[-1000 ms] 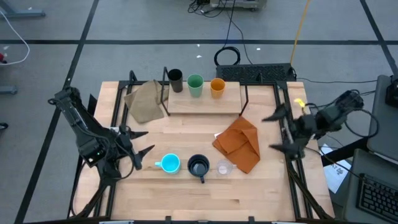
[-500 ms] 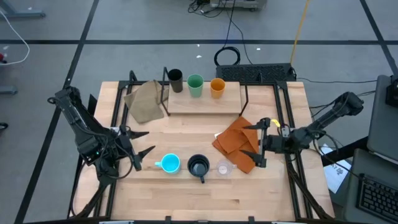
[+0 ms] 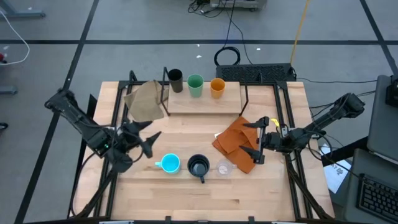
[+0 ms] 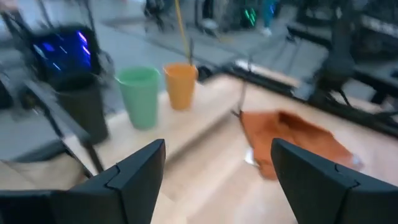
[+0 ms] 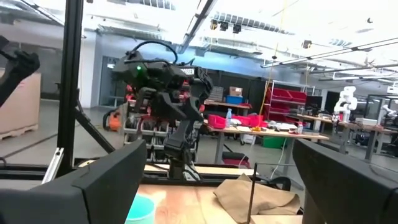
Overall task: Stack small to large cups/mugs on shelf
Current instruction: Put the dark blue mug on the shelf
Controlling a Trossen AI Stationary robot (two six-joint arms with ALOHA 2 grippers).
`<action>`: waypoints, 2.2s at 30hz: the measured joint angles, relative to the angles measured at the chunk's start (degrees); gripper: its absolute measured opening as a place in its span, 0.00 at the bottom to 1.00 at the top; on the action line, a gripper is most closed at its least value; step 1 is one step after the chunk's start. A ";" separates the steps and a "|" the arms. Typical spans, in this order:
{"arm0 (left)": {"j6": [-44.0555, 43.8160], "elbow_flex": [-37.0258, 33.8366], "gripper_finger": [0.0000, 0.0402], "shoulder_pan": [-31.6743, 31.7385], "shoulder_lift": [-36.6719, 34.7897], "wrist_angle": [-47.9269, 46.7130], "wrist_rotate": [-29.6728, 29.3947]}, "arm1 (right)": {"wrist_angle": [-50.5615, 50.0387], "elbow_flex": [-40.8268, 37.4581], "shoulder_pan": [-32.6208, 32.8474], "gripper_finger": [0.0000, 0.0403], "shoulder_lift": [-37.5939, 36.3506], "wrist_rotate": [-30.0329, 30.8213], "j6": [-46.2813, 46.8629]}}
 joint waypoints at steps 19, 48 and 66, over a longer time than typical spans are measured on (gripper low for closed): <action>30.48 0.04 0.73 24.59 4.75 31.54 54.30 | 1.29 0.01 0.02 0.98 0.00 -0.18 -2.66; 33.45 0.85 0.73 23.49 11.48 35.66 63.73 | 0.08 2.69 4.57 0.98 2.21 -4.53 2.08; 33.38 0.86 0.73 29.40 23.54 35.93 75.82 | -2.54 2.69 4.57 0.98 2.21 -4.51 0.32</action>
